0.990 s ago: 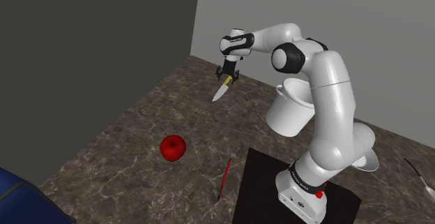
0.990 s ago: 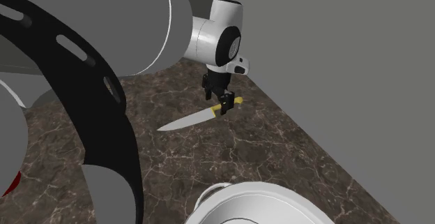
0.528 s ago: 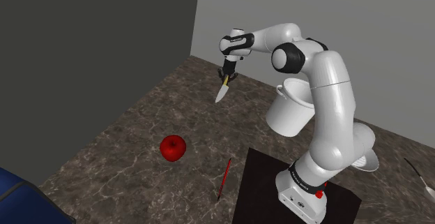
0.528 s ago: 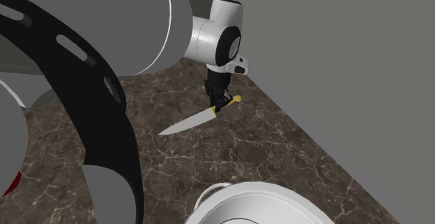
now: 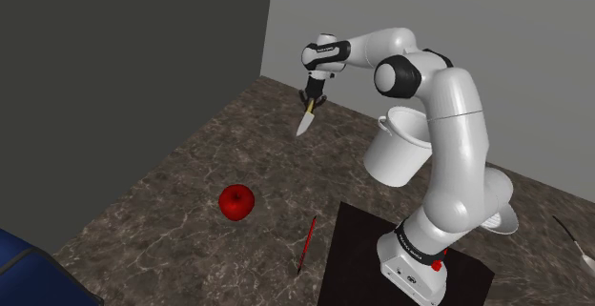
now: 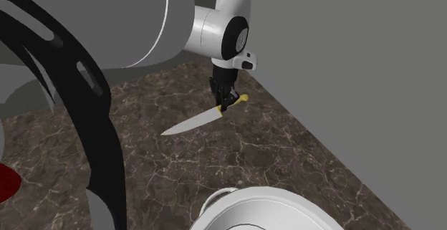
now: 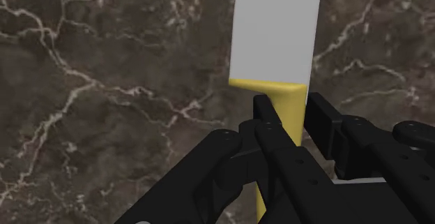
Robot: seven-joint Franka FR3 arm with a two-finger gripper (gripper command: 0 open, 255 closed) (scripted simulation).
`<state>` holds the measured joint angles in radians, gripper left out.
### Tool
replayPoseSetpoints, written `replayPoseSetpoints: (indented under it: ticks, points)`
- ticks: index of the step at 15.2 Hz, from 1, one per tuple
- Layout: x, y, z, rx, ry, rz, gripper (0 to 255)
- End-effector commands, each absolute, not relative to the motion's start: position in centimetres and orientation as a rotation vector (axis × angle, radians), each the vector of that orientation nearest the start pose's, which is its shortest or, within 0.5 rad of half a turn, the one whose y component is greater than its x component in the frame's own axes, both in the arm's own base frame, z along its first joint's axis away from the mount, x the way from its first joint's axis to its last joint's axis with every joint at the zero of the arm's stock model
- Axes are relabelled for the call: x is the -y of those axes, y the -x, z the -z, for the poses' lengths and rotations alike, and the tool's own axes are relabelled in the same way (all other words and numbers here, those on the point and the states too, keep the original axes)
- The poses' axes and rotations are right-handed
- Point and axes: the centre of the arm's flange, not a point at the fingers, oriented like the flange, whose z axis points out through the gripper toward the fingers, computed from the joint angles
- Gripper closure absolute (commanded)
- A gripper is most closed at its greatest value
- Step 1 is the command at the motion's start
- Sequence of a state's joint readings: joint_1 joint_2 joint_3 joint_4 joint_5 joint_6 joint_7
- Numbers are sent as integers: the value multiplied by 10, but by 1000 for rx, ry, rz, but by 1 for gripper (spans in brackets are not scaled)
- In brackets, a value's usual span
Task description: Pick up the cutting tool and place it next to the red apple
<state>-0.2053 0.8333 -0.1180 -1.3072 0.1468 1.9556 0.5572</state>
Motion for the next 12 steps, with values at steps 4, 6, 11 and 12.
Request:
replayPoseSetpoints:
  ticks: [4, 6, 11, 12]
  points:
    - [203, -696, -253, -1377, 2788, -284, 255]
    - [203, -696, -264, -1377, 2788, -284, 255]
    - [203, -696, -290, -1377, 2788, -284, 255]
    - [203, -696, -296, -1377, 2788, -284, 255]
